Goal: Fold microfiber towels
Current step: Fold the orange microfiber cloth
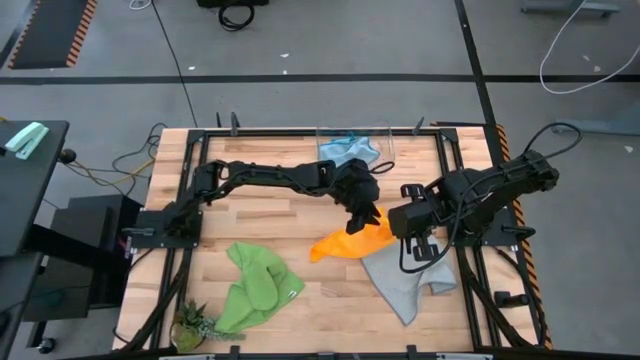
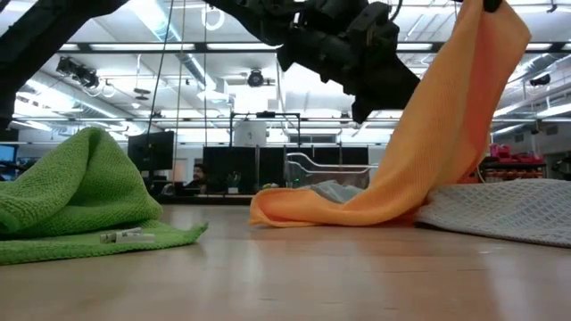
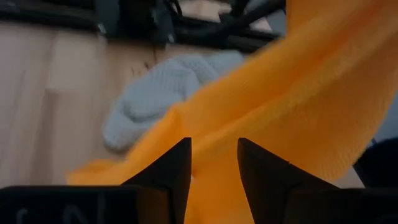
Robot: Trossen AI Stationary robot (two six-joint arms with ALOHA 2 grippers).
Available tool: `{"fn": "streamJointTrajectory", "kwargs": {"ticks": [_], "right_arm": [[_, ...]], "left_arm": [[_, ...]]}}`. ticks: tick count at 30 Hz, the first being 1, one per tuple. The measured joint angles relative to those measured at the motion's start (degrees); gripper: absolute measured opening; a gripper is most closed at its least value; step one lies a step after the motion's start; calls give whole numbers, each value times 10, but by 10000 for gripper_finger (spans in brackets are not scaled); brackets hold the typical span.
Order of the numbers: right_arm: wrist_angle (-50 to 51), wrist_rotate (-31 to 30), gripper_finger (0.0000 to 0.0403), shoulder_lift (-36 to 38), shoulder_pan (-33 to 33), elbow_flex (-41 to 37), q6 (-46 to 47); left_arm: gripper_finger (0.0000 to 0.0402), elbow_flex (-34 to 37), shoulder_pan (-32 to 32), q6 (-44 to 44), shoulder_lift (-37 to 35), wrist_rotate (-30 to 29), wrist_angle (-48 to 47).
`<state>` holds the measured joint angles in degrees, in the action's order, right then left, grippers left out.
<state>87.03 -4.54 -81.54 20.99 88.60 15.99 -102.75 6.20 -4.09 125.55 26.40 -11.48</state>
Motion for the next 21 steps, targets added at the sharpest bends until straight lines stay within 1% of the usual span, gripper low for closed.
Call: {"fn": "streamJointTrajectory", "kwargs": {"ticks": [8,13,15,17,21], "right_arm": [[-2,-17,0,0,0,0,1],[-6,-25,0,0,0,0,1],[-9,-25,0,0,0,0,1],[-13,-25,0,0,0,0,1],[-13,-25,0,0,0,0,3]], "left_arm": [[139,0,-17,-2,6,8,12],[144,0,-24,-27,14,8,42],[144,0,-26,-30,20,4,71],[142,0,-26,-45,20,3,75],[130,0,-26,-38,21,2,80]]}}
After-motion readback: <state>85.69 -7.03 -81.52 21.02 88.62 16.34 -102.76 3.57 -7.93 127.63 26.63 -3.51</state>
